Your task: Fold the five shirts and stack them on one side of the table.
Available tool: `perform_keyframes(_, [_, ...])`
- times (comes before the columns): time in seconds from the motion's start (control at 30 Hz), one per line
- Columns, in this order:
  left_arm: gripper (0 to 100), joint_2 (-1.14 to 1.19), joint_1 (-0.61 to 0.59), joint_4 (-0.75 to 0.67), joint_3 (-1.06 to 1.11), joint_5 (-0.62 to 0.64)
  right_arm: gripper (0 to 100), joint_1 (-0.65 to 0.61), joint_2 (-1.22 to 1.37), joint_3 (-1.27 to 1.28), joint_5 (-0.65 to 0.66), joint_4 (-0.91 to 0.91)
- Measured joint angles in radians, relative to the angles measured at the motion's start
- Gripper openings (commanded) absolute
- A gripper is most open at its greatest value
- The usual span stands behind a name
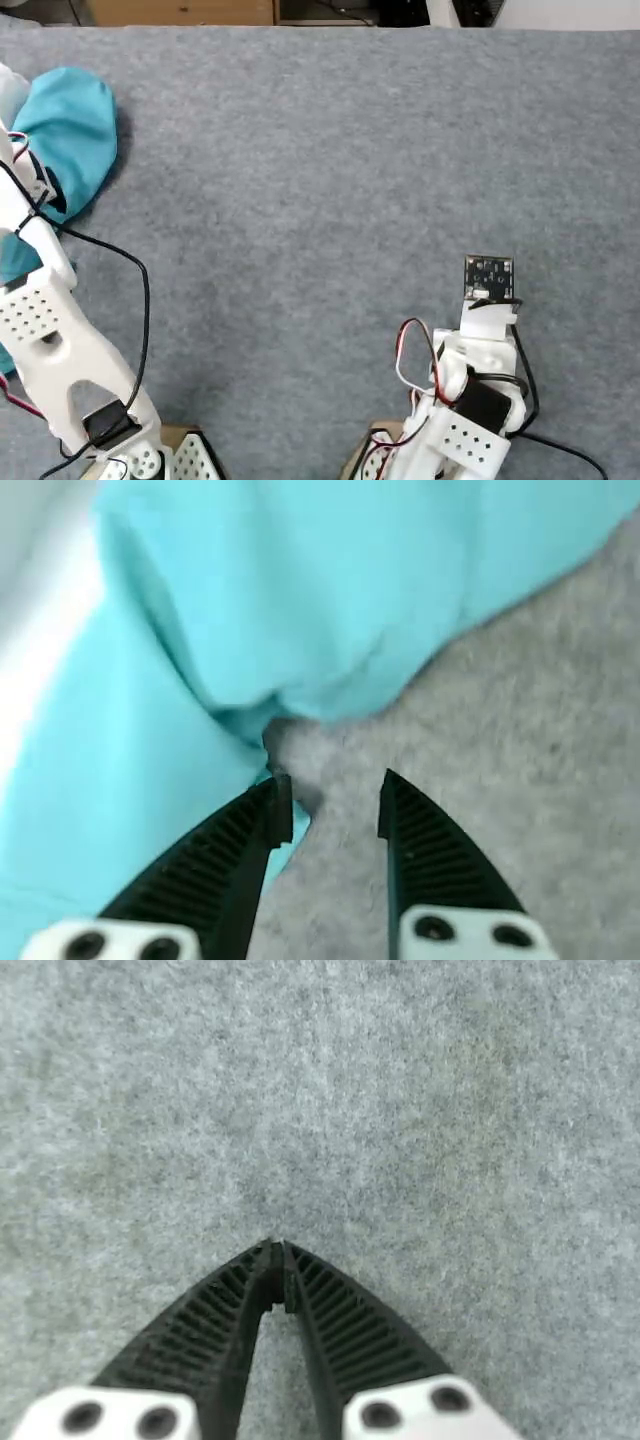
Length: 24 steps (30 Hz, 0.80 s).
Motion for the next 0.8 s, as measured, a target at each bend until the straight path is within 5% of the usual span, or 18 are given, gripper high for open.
perform_keyframes(0.23, [15,0.106,-0.035,0.0,-0.109,0.068,0.5,0.0,0.0,0.0,0.0,0.0])
perform_keyframes(0.37, [1,0.166,-0.075,0.0,-0.183,0.095,0.5,0.0,0.0,0.0,0.0,0.0])
perform_keyframes(0.8, [2,0.172,-0.164,0.012,-0.347,0.104,0.5,0.0,0.0,0.0,0.0,0.0])
